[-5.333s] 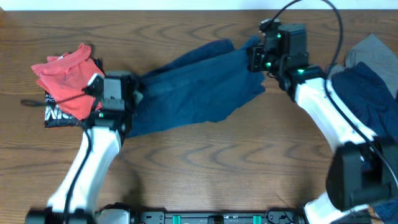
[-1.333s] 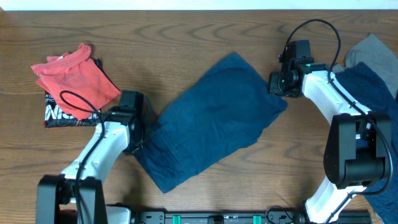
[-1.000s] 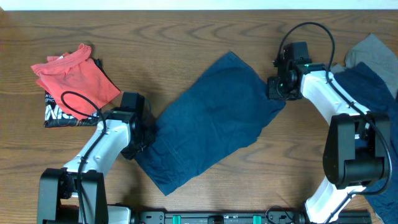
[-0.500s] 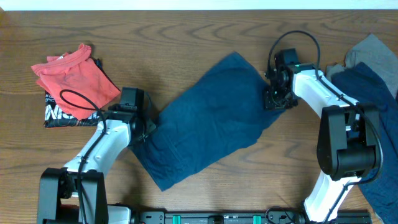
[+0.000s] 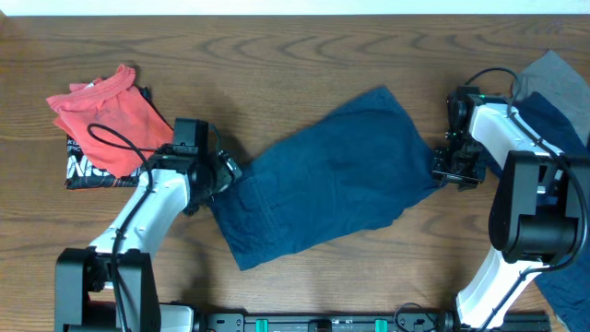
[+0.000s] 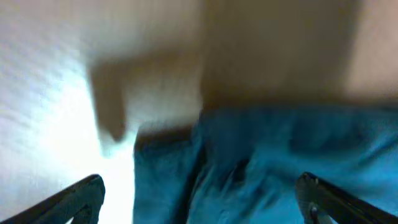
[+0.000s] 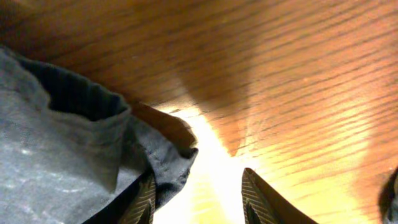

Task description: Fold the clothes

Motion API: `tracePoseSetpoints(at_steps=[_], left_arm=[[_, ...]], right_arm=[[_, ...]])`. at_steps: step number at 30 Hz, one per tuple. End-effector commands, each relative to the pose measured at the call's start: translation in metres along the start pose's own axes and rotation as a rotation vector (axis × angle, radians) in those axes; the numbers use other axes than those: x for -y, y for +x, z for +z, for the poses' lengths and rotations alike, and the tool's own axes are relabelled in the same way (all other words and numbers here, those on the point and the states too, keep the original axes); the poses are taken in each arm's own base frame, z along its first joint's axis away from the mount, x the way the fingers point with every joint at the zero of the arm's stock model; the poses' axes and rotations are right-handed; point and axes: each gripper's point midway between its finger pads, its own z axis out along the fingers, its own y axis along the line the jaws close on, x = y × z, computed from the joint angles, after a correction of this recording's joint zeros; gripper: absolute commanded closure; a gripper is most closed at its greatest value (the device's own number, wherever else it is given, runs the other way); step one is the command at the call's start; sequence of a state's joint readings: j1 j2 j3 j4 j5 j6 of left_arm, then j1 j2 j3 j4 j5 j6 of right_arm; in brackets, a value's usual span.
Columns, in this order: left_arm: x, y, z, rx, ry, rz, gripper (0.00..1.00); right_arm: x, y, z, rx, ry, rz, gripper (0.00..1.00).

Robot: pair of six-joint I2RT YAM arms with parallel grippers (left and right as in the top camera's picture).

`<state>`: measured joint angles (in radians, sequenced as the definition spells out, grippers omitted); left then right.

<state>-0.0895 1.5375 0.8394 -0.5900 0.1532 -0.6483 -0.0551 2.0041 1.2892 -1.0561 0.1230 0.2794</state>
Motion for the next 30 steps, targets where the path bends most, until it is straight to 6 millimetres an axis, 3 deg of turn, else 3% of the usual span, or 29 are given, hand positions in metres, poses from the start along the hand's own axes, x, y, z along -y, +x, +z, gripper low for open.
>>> tracePoseSetpoints(at_steps=[1, 5, 11, 14, 17, 19, 20, 24, 30], left_arm=[[-0.002, 0.031, -0.005, -0.147, 0.023, -0.010, 0.02], [-0.014, 0.064, 0.001, -0.268, 0.000, -0.109, 0.02], [-0.005, 0.088, 0.019, -0.318, 0.087, -0.069, 0.01], [-0.002, 0.098, 0.027, -0.315, 0.109, -0.032, 0.18], [0.001, 0.102, 0.032, -0.304, 0.121, -0.015, 0.57], [0.002, 0.099, 0.033, -0.287, 0.123, -0.006, 0.85], [0.003, 0.092, 0.033, -0.266, 0.127, -0.008, 0.94], [0.013, 0.063, 0.020, -0.206, 0.161, 0.048, 0.94], [0.031, 0.017, -0.029, -0.160, 0.181, 0.107, 0.94]], right_arm=[[0.005, 0.002, 0.011, -0.021, 0.032, 0.027, 0.55], [-0.004, -0.005, -0.001, 0.025, -0.025, 0.016, 0.54], [-0.003, -0.018, -0.045, 0.161, -0.071, 0.032, 0.53], [-0.001, -0.019, -0.062, 0.217, -0.088, 0.039, 0.54], [0.000, -0.018, -0.076, 0.253, -0.102, 0.042, 0.55], [0.000, -0.016, -0.080, 0.263, -0.104, 0.037, 0.56], [-0.003, -0.015, -0.082, 0.264, -0.107, 0.012, 0.56], [-0.027, -0.009, -0.085, 0.253, -0.195, -0.110, 0.61], [-0.089, 0.008, -0.100, 0.260, -0.429, -0.370, 0.86]])
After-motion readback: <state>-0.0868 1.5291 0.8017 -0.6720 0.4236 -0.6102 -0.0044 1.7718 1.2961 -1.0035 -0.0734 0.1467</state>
